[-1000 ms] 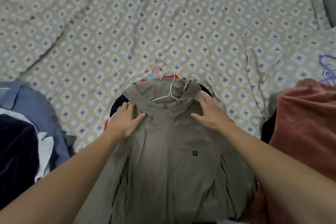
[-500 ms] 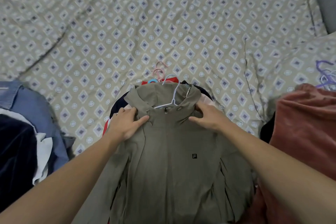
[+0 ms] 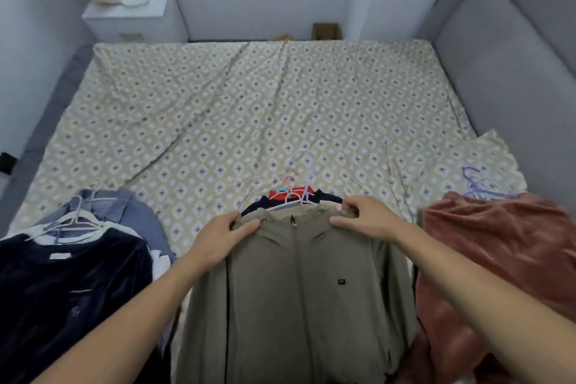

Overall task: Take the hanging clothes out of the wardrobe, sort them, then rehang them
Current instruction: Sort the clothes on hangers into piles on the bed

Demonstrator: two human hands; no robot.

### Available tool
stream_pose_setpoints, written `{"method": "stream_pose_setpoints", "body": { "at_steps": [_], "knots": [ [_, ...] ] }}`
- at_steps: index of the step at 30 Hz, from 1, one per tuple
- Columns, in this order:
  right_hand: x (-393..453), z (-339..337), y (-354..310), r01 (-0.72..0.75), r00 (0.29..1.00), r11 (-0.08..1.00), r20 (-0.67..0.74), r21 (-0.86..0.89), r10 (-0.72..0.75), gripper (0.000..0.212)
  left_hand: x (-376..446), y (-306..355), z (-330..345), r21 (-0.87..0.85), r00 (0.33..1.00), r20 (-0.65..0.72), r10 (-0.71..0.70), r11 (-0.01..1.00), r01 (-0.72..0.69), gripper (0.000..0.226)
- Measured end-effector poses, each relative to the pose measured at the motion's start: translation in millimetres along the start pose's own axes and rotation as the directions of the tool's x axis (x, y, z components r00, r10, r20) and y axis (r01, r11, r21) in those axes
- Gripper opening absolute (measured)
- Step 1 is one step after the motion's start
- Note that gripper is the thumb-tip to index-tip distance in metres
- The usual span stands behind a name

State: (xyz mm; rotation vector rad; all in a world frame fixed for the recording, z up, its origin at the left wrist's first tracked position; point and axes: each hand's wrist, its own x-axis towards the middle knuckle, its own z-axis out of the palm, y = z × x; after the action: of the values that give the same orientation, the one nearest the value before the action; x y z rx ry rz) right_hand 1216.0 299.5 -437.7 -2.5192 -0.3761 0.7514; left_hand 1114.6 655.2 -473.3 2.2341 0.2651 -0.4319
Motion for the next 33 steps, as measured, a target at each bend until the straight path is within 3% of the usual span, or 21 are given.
{"method": "stream_pose_setpoints", "body": {
  "at_steps": [7,13,17,21,27,33],
  "knots": [
    [-93,-57,-112,0.050,0.984,0.995,-0.169,-0.086,-0.064,0.056,-92,53,-97,-0.051,0.982,-0.085,0.171,0.983,-0.176,0.064],
    [-143,-97,-207,0.132,0.910,0.979,-0.371,-0.158,-0.183,0.050,-151,87,-184,0.011,0.930,-0.243,0.276,0.959,-0.282,0.064],
    [-162,-107,-254,0.209,0.859,0.959,-0.432,-0.194,-0.275,0.039,-186,97,-232,0.080,0.888,-0.352,0.297,0.954,-0.287,0.066],
    [-171,-103,-296,0.268,0.782,0.917,-0.490,-0.294,-0.386,0.042,-233,96,-264,0.154,0.826,-0.483,0.291,0.957,-0.247,0.064],
    [-200,-79,-351,0.338,0.687,0.900,-0.582,-0.275,-0.435,0.045,-294,82,-310,0.278,0.748,-0.552,0.367,0.928,-0.250,0.065],
    [-230,-51,-430,0.411,0.628,0.850,-0.573,-0.330,-0.526,0.047,-358,44,-361,0.314,0.659,-0.641,0.394,0.918,-0.243,0.072]
  ]
}}
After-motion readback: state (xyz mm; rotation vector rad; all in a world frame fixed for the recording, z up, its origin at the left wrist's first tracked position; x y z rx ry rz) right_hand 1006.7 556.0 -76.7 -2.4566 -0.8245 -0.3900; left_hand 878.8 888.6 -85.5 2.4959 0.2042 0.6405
